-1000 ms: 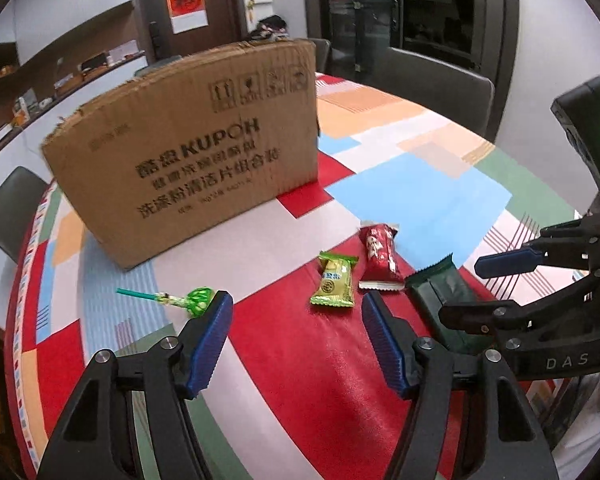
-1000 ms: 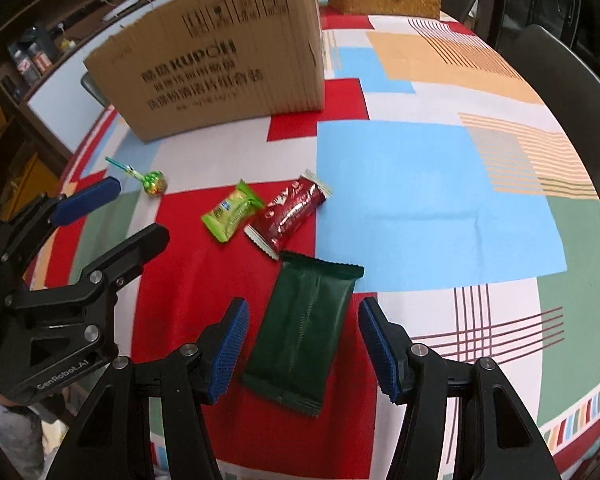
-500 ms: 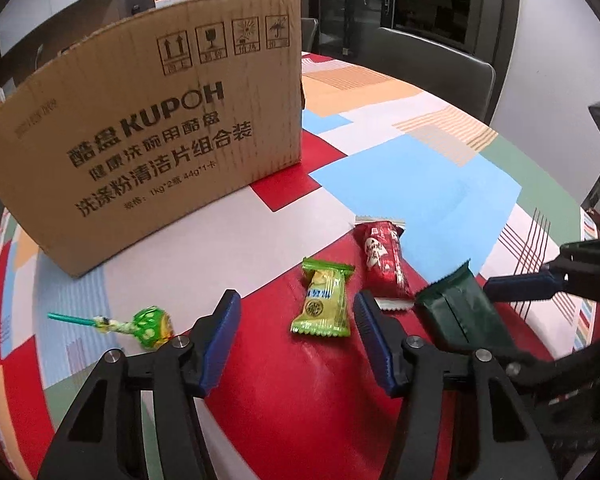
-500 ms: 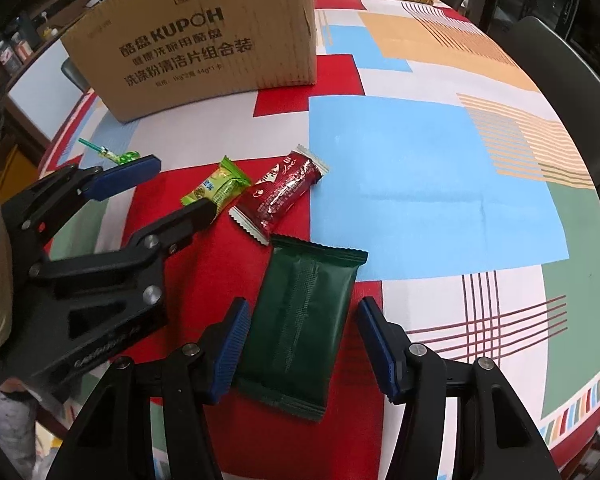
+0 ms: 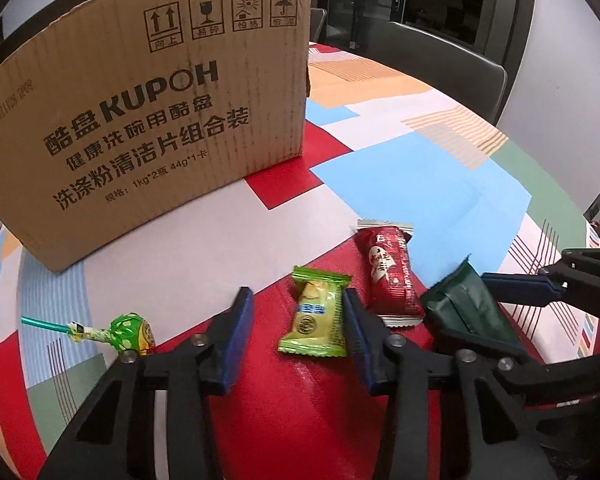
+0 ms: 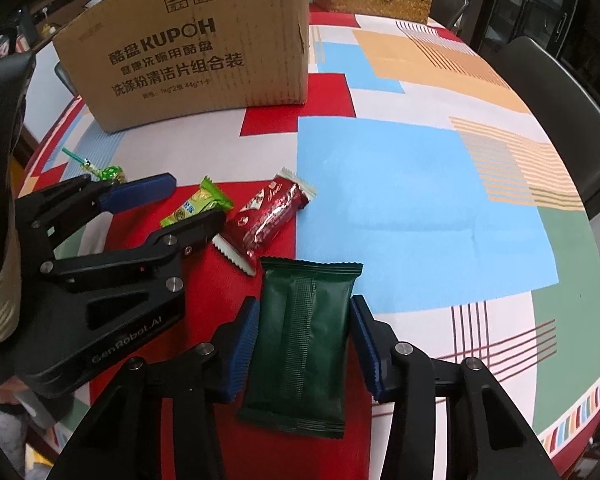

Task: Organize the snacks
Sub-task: 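Grasp the yellow-green candy with the left tool while the right tool grasps the dark green packet, then carry both snacks over the cardboard box and open both tools to drop them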

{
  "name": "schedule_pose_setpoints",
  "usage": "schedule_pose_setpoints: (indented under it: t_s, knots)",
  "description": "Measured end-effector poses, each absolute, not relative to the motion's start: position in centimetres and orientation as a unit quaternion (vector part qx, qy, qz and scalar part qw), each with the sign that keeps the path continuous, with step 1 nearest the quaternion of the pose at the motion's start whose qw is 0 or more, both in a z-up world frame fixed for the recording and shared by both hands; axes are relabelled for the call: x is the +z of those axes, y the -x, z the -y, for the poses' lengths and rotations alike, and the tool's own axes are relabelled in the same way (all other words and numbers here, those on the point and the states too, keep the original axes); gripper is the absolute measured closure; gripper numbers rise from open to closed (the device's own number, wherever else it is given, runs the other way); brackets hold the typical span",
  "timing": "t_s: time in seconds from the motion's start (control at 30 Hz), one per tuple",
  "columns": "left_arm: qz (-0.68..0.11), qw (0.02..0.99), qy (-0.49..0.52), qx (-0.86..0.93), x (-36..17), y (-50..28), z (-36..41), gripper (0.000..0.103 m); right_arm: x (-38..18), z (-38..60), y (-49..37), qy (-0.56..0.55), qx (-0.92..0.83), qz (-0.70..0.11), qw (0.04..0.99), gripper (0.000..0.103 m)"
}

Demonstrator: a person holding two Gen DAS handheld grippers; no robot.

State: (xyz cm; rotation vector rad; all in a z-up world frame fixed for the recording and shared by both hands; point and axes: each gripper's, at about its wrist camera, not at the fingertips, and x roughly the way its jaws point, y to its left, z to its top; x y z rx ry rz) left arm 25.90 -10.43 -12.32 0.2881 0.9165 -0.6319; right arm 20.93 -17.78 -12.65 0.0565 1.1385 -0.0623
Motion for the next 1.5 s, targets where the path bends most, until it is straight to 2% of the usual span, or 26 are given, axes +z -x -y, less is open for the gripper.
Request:
schedule_pose_setpoints:
  t_s: [0.07,0.17,0.8,1.5]
  knots:
    - [-0.433,0.840,-0.134,-0.299,-12.3,-25.9,10.4,0.080,-12.7,17.9,-21.0,-0.029,-0.029,-0.535,0.844,0.057]
    - [-0.436,0.840,-0.129,-0.297,-12.2,-25.9,10.2,0.082,-12.6,18.2,-21.1,-0.035,-0.028,-0.533,0.845,0.058]
    - [-0.410,0.865,-0.089,-0.275,-7.5,-23.8,8.0,0.082,-10.0,18.7,-21.0,-0.054,-0.021,-0.499,0.865,0.058]
    - [-0.302,0.927,-0.060,-0.215,1.4,-24.1,4.6,0.082,-2.6,18.8,-23.3,-0.063,0.007,-0.402,0.913,0.058]
